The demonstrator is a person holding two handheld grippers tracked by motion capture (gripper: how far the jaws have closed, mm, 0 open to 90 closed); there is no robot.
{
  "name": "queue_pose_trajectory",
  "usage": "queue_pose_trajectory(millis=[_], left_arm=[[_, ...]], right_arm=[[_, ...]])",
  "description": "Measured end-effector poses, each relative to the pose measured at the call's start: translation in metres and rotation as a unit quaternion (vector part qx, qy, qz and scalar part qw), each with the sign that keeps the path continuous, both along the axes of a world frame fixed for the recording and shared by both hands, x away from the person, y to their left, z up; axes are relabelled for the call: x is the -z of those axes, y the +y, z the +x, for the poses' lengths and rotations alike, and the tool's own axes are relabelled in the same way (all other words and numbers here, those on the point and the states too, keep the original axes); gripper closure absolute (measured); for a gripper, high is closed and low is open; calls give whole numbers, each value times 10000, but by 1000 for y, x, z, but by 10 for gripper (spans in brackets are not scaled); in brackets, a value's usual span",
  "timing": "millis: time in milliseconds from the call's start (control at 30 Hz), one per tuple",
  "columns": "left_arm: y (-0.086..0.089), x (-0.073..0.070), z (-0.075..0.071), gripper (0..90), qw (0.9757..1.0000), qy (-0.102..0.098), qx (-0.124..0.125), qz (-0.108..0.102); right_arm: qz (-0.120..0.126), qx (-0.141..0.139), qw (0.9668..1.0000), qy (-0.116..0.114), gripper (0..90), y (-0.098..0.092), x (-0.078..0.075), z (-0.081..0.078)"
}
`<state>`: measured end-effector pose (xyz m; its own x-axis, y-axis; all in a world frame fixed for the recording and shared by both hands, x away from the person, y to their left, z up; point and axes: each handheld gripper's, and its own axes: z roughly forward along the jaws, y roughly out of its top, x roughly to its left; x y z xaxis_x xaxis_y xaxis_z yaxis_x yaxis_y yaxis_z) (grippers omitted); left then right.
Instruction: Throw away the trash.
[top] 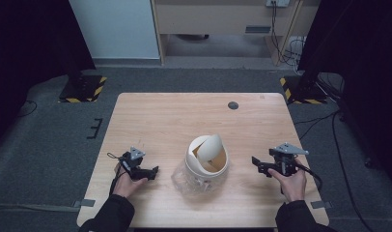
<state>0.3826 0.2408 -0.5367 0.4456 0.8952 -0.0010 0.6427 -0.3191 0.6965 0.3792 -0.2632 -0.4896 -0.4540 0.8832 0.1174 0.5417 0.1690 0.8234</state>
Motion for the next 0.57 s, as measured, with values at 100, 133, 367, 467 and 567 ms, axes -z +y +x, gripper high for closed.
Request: queue_pose_trajectory(millis=[100,133,367,467,567], left_arm=[[0,0,0,0,10000,2,3,-7],[0,0,0,0,10000,1,2,-10],[1,0,0,0,10000,1,35,-17],[1,0,0,0,10000,1,50,-14],[2,0,0,0,10000,3,55,-13]], right_arm=[[-224,19,9997,122,138,-7,9,7],[-302,22,9994,171,137,-10,12,9],[-552,216,9975,393,136,-32,24,17],[-671,300,9959,531,136,-40,29,20],[-757,346,9947,605,134,-45,32,22]])
